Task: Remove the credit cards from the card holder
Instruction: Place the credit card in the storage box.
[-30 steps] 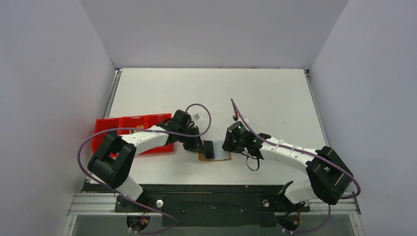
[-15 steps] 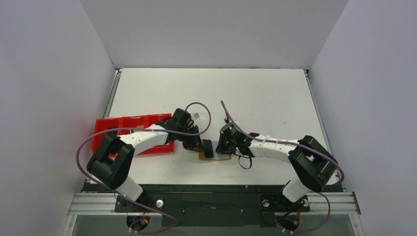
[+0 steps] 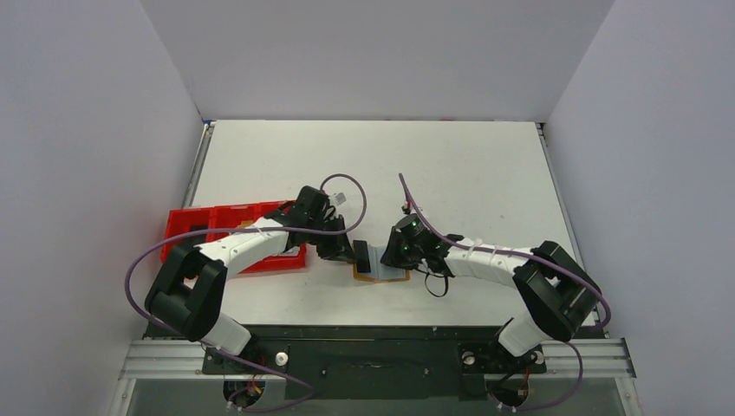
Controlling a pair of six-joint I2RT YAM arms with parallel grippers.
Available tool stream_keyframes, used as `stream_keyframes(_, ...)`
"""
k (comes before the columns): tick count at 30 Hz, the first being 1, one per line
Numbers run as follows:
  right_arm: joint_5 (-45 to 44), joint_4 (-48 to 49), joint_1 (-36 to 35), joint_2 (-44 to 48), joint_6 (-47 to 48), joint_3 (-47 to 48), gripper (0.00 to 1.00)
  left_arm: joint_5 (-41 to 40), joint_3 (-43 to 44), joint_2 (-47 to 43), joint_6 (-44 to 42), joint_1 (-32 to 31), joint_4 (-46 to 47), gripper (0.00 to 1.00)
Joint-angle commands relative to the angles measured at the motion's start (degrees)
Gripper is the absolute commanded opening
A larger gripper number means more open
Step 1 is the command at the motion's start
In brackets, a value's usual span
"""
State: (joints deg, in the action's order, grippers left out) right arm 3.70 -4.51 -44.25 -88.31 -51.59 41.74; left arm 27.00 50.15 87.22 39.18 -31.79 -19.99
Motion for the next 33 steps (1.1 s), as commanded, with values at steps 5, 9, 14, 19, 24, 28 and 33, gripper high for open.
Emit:
stream_keyframes(5, 6.17, 3.18, 4.91, 10.47, 1.48, 0.0, 0.42, 8.46, 1.43, -4.29, 0.38, 2.6, 6.39, 0.0)
stream_keyframes(9, 12.95, 9.85, 7.53, 13.45, 0.17, -1.96, 0.47, 13.57, 0.35, -5.08, 4.4, 3.75, 12.34, 0.0)
stream_keyframes(14, 18.92, 18.72, 9.66, 14.8, -3.57, -5.27, 0.48, 18.53, -2.16, -6.52, 10.09, 5.21, 22.96, 0.0)
stream_keyframes(19, 23.81, 25.1, 11.41, 16.69, -7.55, -7.54, 0.49, 21.28, -3.61, -7.04, 14.56, 6.34, 28.59, 0.0)
stream_keyframes(24, 26.07, 28.92, 11.8, 17.25, -10.6, -8.26, 0.48, 21.87, -3.64, -6.94, 15.55, 6.48, 29.85, 0.0)
stream_keyframes(28, 27.52, 34.06, 11.8, 16.73, -14.19, -9.51, 0.43, 22.22, -3.99, -6.78, 16.44, 6.48, 30.92, 0.0)
stream_keyframes(33, 28.5, 38.62, 11.77, 16.15, -17.47, -11.13, 0.28, 22.53, -4.82, -6.97, 17.55, 6.48, 32.69, 0.0)
